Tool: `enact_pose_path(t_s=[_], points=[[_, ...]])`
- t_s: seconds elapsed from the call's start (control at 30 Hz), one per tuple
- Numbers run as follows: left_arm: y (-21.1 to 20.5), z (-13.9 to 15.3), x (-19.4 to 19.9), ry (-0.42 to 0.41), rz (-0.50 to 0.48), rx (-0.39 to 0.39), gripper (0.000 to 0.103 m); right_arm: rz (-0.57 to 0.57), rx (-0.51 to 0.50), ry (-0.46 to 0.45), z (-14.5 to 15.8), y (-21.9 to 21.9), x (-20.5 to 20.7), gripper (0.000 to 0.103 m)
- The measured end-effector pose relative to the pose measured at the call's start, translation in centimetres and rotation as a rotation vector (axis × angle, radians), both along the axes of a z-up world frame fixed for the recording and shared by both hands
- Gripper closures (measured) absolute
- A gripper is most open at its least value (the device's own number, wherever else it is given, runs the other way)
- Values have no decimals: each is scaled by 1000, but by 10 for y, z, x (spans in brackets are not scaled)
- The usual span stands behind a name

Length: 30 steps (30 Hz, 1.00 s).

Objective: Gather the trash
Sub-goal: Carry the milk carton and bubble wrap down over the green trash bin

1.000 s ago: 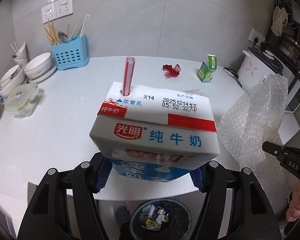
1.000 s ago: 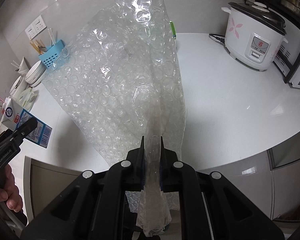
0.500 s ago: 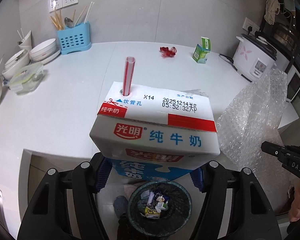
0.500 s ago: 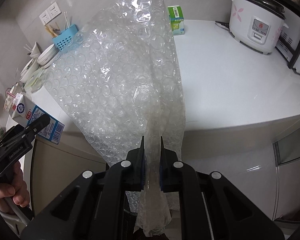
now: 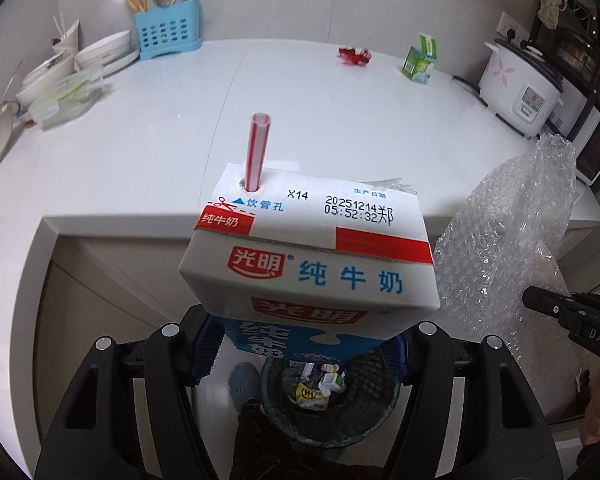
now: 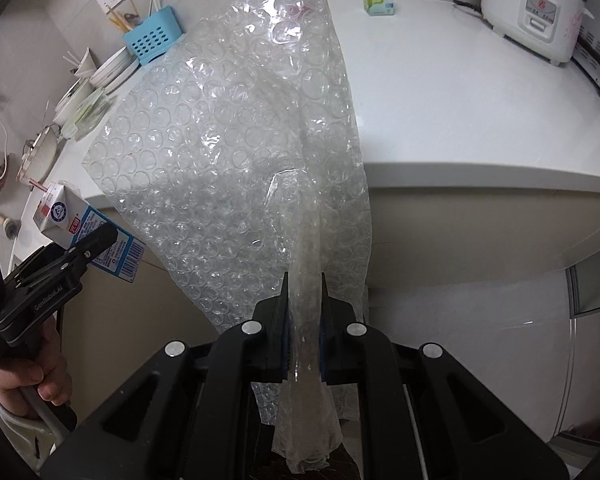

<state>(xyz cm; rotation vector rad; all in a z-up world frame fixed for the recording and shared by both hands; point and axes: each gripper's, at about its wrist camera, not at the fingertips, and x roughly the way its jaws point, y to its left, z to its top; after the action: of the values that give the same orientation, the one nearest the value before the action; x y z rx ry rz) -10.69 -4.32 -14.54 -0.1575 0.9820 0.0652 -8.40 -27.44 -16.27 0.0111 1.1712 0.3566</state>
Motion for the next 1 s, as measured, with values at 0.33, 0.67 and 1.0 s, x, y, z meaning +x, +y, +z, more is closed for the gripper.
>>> enact_pose_path(t_s=[0.33,0.67,1.0], points=[[4,-32,-11,45,2,-6,39,45,-46,104,-67,21,-14,94],[9,-82,-19,97,-2,-34,39,110,-107,167,-119,52,-17,94],[16,-114,-24,186,-4,-47,39,139,-181,265,-170,76,-10,93]])
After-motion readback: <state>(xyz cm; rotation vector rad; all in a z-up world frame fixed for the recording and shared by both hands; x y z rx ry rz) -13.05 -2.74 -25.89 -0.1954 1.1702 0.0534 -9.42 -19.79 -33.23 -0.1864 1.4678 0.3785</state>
